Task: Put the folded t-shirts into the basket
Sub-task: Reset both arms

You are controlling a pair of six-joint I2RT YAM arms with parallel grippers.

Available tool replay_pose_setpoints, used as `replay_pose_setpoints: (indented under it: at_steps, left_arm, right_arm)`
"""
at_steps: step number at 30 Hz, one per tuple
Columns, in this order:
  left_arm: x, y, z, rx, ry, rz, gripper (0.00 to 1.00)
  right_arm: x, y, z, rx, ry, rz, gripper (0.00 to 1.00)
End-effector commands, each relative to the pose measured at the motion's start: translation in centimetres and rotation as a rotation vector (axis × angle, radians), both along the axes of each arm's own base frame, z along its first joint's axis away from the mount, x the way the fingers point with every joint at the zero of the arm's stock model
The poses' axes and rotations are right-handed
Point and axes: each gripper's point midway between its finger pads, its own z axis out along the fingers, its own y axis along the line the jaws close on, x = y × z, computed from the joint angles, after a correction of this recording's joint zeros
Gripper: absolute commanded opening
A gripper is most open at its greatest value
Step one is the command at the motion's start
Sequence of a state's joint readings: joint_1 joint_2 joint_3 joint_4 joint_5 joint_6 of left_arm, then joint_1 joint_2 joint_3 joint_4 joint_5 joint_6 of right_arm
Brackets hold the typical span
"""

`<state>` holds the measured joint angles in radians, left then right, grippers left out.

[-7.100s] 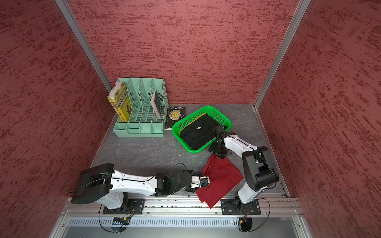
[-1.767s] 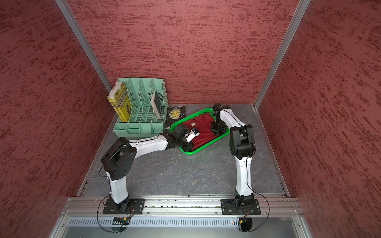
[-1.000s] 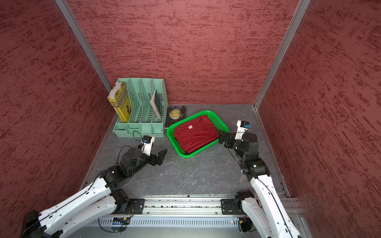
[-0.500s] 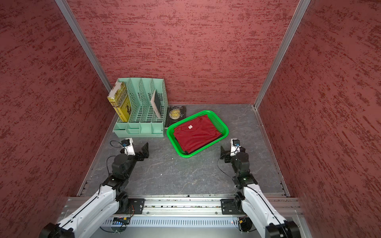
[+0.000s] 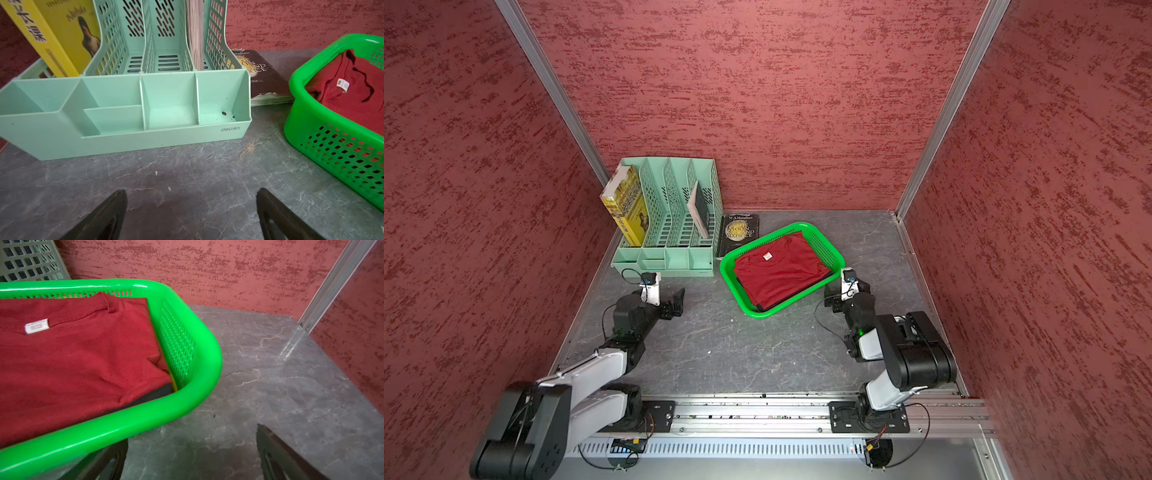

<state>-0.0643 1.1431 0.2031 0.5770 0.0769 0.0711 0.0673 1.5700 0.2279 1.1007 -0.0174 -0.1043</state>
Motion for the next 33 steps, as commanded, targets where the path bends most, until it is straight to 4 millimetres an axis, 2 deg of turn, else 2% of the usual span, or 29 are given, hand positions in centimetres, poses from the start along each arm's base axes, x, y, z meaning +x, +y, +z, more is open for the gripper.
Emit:
replay_pose_setpoints:
  at_steps: [1, 4, 8, 12, 18, 33]
  left_arm:
    - [2.7, 0.2, 4.4, -0.012, -0.171, -0.021, 1.00]
    - [3.9, 0.8, 4.1, -0.039, -0.181, -0.031, 1.00]
    - [5.6, 2.1, 1.8, -0.076, -0.151, -0.004, 1.00]
    - [6.6, 2.6, 1.3, -0.082, -0.117, 0.014, 1.00]
    - [6.9, 3.2, 1.0, -0.086, -0.090, 0.059, 1.00]
    - [6.9, 3.3, 1.0, -0.072, -0.091, 0.073, 1.00]
  right_arm:
    - [2.3, -1.3, 2.9, 0.056, -0.065, -0.063, 0.99]
    - [3.3, -2.2, 2.2, 0.062, 0.005, -0.116, 0.98]
    - [3.3, -2.4, 2.3, 0.063, 0.001, -0.131, 0.99]
    - [3.2, -2.4, 2.4, 0.064, -0.001, -0.131, 0.98]
    - [3.2, -2.4, 2.4, 0.063, -0.001, -0.131, 0.98]
    - [3.2, -2.4, 2.3, 0.063, 0.000, -0.130, 0.99]
